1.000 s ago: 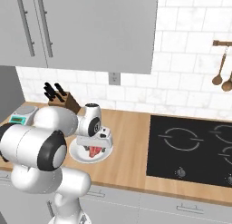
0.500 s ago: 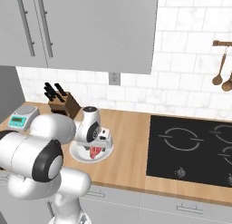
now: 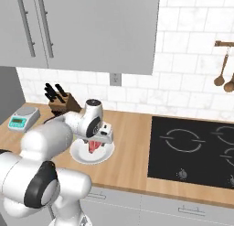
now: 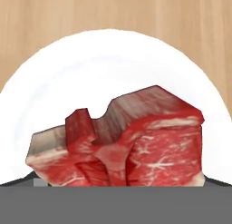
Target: Pick up the knife from the drawer and place it on the cutting board. Then place the meat from the plate to the cutting board.
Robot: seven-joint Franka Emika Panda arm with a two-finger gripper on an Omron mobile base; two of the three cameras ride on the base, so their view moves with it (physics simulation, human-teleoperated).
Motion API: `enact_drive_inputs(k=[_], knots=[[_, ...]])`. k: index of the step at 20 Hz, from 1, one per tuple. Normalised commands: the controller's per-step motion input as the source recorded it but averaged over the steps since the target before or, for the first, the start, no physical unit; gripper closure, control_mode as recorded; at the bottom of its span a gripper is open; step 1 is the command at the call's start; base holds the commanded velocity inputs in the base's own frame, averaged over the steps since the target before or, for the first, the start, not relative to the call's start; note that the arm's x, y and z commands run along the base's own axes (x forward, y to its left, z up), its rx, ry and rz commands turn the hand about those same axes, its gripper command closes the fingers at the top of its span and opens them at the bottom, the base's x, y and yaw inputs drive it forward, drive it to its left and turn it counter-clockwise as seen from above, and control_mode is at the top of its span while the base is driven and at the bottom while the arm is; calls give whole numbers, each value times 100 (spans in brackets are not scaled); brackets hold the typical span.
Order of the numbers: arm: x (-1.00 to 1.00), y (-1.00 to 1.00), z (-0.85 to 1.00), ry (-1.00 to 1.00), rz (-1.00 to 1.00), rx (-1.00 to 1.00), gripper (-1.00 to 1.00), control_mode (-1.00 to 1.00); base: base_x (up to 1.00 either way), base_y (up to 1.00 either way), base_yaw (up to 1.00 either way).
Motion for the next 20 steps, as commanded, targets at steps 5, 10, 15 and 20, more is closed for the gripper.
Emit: enact_drive_inputs(k=[5, 10, 15, 20], knots=[[-32, 2, 95, 4, -10, 8, 100, -100, 0, 0, 0], [-67, 3, 22, 7, -19, -16, 100, -100, 0, 0, 0], [-41, -6, -6, 5, -17, -18, 100, -100, 0, 0, 0], [0, -4, -5, 1, 0, 0, 100, -100, 0, 0, 0]])
